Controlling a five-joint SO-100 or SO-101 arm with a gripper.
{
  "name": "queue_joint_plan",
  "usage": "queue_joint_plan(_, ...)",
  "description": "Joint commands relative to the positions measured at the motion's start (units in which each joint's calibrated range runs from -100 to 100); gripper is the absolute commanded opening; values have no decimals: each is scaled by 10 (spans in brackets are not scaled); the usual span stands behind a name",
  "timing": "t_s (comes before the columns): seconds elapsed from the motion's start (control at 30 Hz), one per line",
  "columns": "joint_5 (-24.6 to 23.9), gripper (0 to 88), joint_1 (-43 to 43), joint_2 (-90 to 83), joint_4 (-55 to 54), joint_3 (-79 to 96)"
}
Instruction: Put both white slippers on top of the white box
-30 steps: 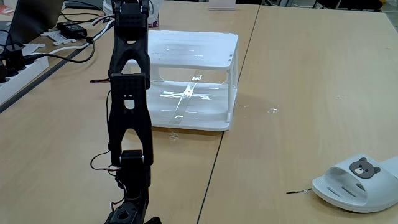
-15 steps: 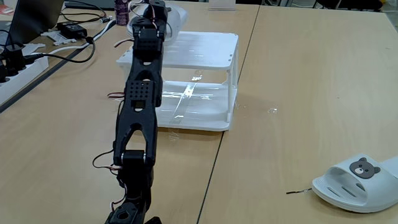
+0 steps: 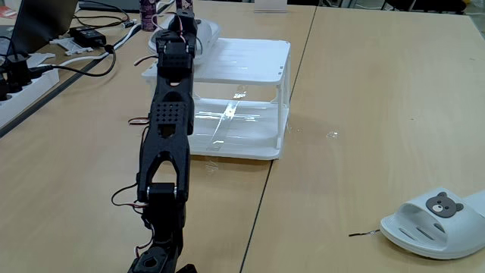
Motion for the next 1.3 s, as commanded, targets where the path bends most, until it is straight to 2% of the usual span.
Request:
queue_joint_plan(0.0,4,8,-2,-18,-7,-66)
queue_joint_plan(0.37,4,16,3,8,-7,-66)
queue_joint_plan(0.5,4,188,3,6,-7,-66)
queue_joint_plan(0.57,4,224,3,3,-6,-65)
queue_joint_plan(0.83,4,227,-3,-12,1,-60)
queue_joint_plan(1.1,4,227,-4,-87,4,66)
queue_joint_plan(1.27,4,227,-4,-101,2,82)
